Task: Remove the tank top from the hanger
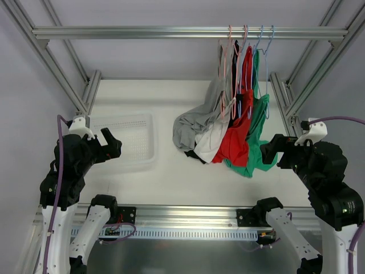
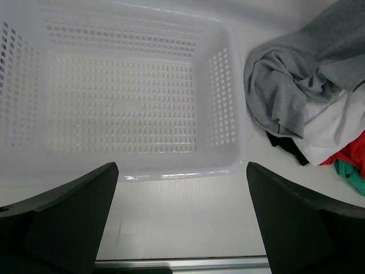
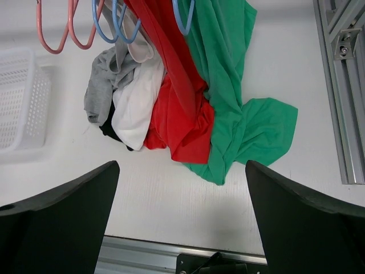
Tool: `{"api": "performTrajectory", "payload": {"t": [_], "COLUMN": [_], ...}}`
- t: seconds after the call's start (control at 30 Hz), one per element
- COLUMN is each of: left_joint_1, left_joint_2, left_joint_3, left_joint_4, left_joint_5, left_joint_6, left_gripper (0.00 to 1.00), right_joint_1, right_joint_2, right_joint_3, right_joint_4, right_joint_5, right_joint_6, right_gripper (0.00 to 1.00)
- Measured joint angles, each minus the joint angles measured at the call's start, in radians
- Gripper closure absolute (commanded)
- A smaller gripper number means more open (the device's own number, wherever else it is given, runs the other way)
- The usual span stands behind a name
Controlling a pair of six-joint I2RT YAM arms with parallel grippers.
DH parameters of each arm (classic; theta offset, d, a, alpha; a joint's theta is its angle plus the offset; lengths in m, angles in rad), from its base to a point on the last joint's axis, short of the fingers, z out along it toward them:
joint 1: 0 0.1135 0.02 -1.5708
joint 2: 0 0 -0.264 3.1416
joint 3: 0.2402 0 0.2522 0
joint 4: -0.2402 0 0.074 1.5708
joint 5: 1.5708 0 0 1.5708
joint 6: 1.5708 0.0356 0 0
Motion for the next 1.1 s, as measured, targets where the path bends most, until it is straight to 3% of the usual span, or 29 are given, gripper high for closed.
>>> {"api": "performTrajectory", "payload": {"t": [0.17,0.37,0.6,0.7,0.8,0.97,1.1], "left_joint_1": [0.0,0.0,0.0,0.0,0.0,0.0,0.0], "left_joint_2": [-0.002,-0.002,-0.021,-0.016,-0.011,-0.011,-0.011], "left_joint_3": [0.0,0.0,-0.01,-0.023,-0.032,-0.045,-0.067], "left_joint_4": [0.0,0.0,0.005,0.007,0.006,0.008,0.007], "left_joint_5": [0.0,0.02,0.06,0.065,0.089,0.114,0.117], "left_joint_6": [0.0,0.0,-0.009,-0.01,-0.011,-0.013,-0.013], "left_gripper": [0.01,0.01,0.01,0.01,0.01,0.01,0.01], "right_joint_1": [0.0,0.0,0.071,0.21,0.32,0.384,0.385], "right_joint_2": [0.004,0.089,0.439,0.673,0.862,1.048,1.125], "right_joint_3": [0.002,0.09,0.464,0.73,0.924,0.989,0.99], "right_joint_4": [0.013,0.093,0.245,0.229,0.2,0.177,0.158], "right_joint_5": [-0.03,-0.263,-0.446,-0.337,-0.135,0.206,0.339], "right_joint_6": [0.001,0.03,0.132,0.097,0.034,-0.082,-0.13], "right_gripper": [0.01,0.01,0.01,0.1,0.18,0.23,0.26]}}
